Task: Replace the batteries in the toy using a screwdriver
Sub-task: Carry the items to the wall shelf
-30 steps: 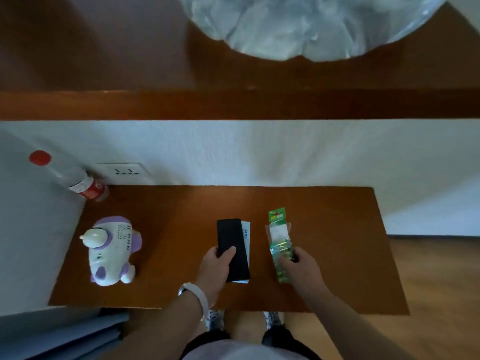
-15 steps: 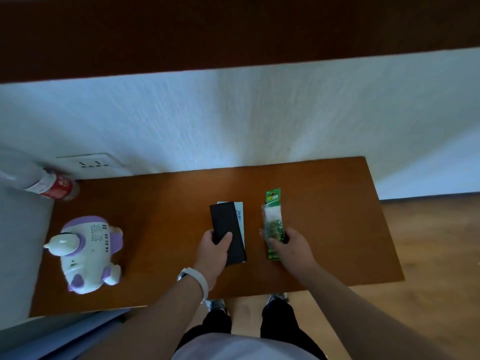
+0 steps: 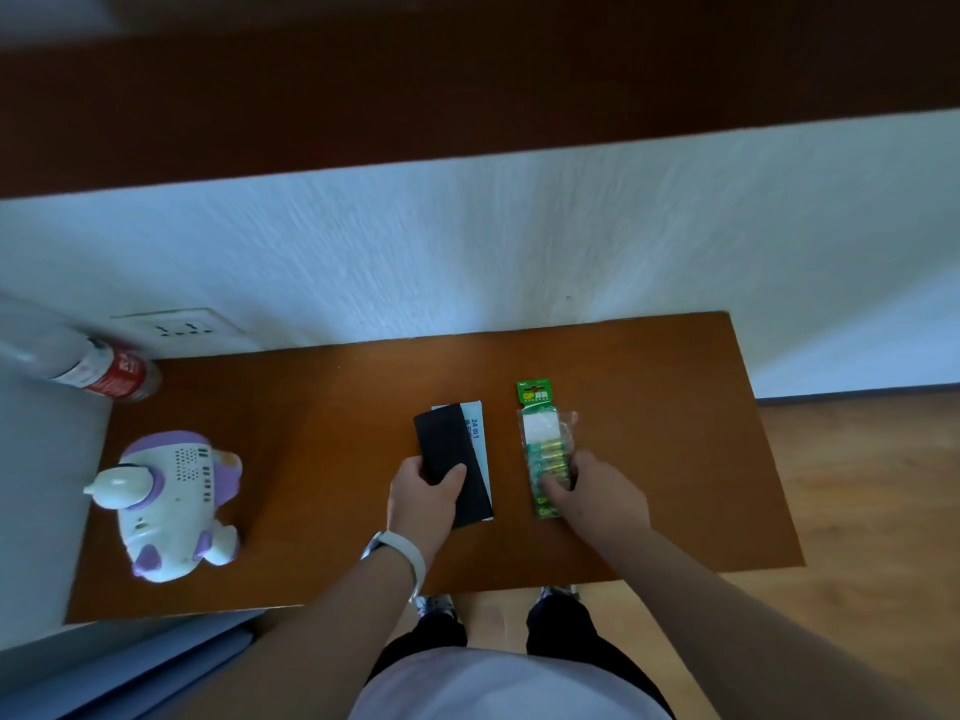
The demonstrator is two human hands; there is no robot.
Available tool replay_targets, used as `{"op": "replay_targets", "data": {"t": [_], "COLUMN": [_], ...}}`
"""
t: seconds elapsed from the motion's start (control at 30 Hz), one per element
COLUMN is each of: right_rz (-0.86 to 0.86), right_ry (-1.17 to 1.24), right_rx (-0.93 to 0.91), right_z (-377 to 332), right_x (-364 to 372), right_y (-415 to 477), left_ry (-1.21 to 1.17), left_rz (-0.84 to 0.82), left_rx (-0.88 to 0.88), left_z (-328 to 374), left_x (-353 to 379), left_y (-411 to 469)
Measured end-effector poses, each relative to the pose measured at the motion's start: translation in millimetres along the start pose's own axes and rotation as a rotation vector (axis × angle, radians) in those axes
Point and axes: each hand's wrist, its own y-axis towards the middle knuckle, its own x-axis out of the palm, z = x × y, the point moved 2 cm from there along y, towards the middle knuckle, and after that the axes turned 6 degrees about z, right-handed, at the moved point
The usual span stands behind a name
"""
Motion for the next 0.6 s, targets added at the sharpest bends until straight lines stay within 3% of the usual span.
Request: {"op": "replay_targets", "data": {"t": [0.33,0.6], "right_rz": [0.035,0.045], "right_ry": [0.121,0.334], "right_rx": [-0.031,-0.206], "right_z": [6.4,-31.4], "right_x": [-18.5,-40.8], "right_y": [-9.9,-36.8], "left_ry": [-0.02,-0.173], "left_rz": [0.015,-0.091], "left_rx": [-0.03,-0.015], "left_z": [10.2,19.1], "left_x": [-2.0,-27.7], "left_y": [-5.6,-21.1]}}
